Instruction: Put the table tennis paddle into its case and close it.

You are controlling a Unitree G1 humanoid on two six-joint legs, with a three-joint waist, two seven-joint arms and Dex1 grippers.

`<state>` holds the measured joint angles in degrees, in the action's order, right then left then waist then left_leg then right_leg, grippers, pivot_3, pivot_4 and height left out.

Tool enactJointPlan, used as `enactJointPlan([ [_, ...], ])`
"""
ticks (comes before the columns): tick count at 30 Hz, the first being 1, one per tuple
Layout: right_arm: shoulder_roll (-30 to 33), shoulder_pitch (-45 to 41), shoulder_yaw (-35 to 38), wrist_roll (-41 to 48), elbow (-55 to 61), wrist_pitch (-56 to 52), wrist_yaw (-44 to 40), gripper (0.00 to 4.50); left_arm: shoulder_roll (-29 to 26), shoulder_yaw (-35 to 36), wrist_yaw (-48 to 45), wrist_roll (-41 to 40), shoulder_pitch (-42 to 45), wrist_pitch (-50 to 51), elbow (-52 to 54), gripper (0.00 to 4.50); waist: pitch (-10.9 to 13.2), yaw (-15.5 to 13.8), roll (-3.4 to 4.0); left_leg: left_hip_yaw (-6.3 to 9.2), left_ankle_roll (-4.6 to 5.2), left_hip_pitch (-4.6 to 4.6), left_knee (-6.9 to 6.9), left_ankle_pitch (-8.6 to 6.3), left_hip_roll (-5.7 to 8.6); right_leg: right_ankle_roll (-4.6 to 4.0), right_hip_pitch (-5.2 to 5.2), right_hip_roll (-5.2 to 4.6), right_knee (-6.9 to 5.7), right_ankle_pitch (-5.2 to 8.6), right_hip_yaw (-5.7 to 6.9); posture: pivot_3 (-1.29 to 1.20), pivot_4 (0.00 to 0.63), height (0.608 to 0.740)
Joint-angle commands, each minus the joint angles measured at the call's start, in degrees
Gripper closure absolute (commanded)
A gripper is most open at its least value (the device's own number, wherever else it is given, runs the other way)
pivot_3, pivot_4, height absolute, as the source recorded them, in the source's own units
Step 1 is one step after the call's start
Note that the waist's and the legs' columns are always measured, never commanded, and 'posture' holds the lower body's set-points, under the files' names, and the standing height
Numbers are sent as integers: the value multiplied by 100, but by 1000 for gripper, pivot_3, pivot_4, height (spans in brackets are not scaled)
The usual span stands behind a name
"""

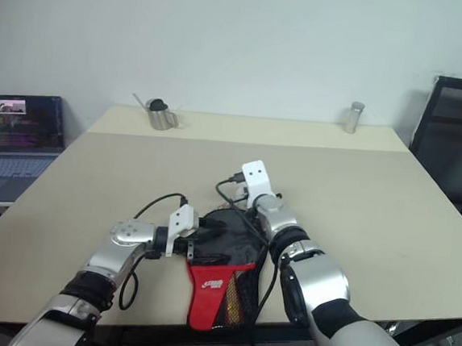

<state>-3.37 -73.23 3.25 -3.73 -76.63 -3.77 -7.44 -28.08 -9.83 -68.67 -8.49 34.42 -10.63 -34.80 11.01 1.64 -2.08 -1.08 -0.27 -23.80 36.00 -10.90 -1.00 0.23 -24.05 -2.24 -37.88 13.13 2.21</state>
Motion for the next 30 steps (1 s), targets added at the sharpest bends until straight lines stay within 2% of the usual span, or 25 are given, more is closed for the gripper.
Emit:
enactJointPlan([
  [1,411,-43,11,-35,378,146,30,4472,73,-403,-160,427,-263,76,-409,0,-3,-7,3,0,0,0,0,0,1,0,0,0,0,0,0,0,150,740],
  [6,805,326,-141,-128,735,98,-157,4472,206,-415,-177,424,-195,120,-492,0,-28,-16,19,-1,0,-1,-1,0,17,2,4,0,5,1,0,0,150,740],
  [9,969,720,-254,-153,1381,-90,-346,4472,271,-411,-166,445,-111,124,-599,0,-40,-24,32,-2,1,-2,-1,0,23,5,5,-3,8,1,-2,0,150,740],
  [14,1309,1898,-500,-202,3629,-1063,-781,4472,367,-407,-198,480,33,88,-791,0,-56,-101,49,3,1,-3,1,0,27,9,11,-4,13,1,1,0,150,740],
  [19,1917,3260,-490,-100,6478,-2774,-1292,4472,502,-433,-264,547,235,16,-1048,0,-66,-202,64,8,1,-5,2,0,27,11,12,-3,16,3,6,0,150,740],
  [24,2355,3912,-443,116,8314,-4064,-1636,4472,587,-477,-346,643,418,-117,-1299,0,-78,-214,80,7,1,-4,4,-1,26,12,13,-3,21,4,8,0,150,740],
  [30,3009,4530,-478,577,9978,-5255,-2211,4472,723,-573,-442,839,722,-353,-1670,0,-85,-287,82,29,1,-6,4,-2,28,11,34,-3,51,4,34,0,150,740],
])
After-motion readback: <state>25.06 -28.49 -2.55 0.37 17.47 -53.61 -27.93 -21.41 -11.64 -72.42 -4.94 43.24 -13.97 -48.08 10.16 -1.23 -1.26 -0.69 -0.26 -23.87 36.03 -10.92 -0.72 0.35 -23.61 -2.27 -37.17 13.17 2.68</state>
